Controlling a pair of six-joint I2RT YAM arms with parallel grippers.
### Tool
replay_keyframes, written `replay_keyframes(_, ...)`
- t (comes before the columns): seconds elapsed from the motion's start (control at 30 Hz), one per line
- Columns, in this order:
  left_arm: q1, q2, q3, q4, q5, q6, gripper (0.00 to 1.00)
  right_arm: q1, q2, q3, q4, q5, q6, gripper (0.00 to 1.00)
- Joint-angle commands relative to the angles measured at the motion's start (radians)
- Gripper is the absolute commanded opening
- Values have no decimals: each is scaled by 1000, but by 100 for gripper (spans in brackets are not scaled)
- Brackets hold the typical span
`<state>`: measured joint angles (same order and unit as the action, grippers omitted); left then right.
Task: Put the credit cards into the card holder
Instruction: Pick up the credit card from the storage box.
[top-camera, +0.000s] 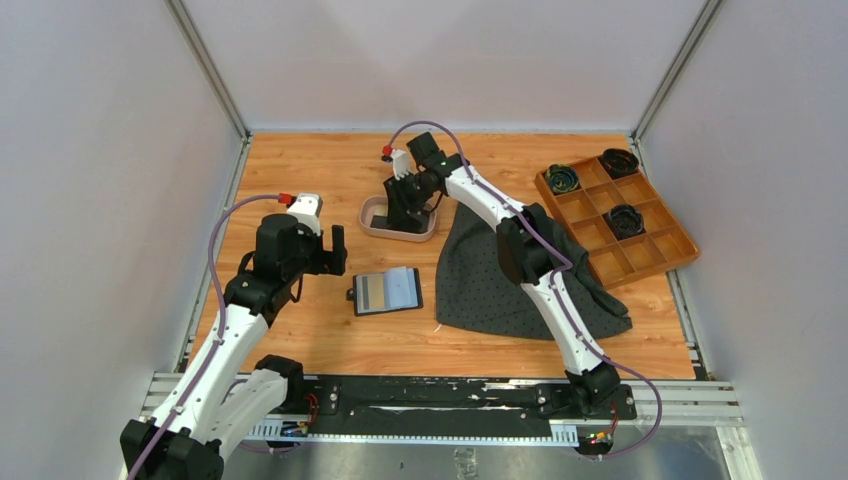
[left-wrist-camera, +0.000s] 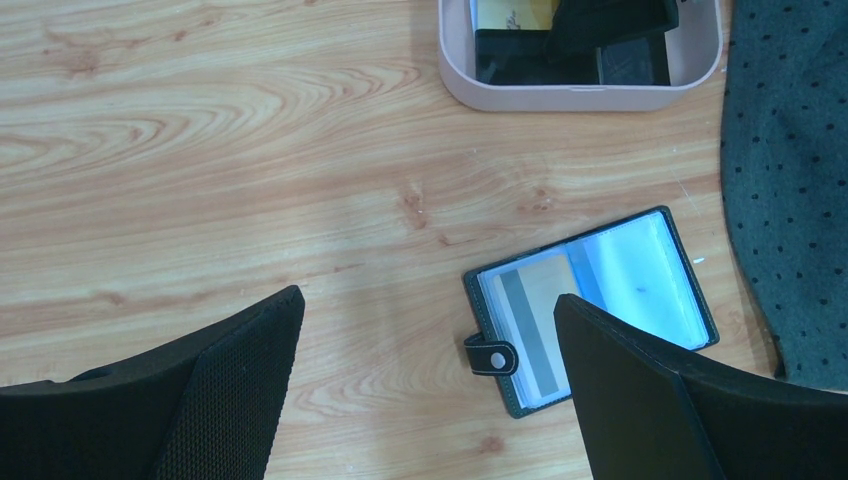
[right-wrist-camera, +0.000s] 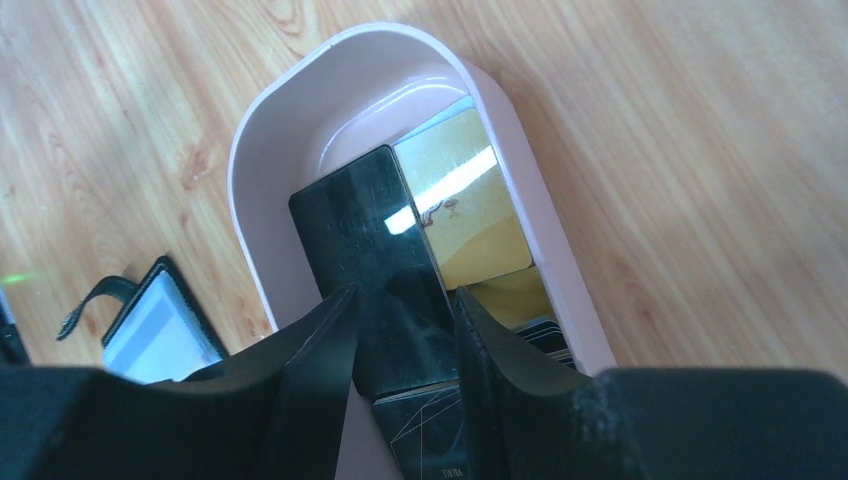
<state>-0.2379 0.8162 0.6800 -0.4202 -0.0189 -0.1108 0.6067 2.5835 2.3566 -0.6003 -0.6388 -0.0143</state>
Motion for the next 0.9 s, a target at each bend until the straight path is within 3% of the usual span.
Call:
replay_keyframes(0.0, 8, 1, -4, 14, 11, 13, 100, 17, -47, -20, -18, -94, 64, 43)
replay_keyframes(0.57, 9, 1, -5, 14, 13, 13, 100, 24, -89, -60, 21, -251, 127, 39)
replay_keyframes(0.77, 11, 0, -5, 15, 12, 13, 100, 34, -89, -69, -20, -142, 39, 29)
replay_keyframes(0.87, 11, 1, -5, 15, 13, 13, 100, 35, -83, -69, -29, -124, 19, 19)
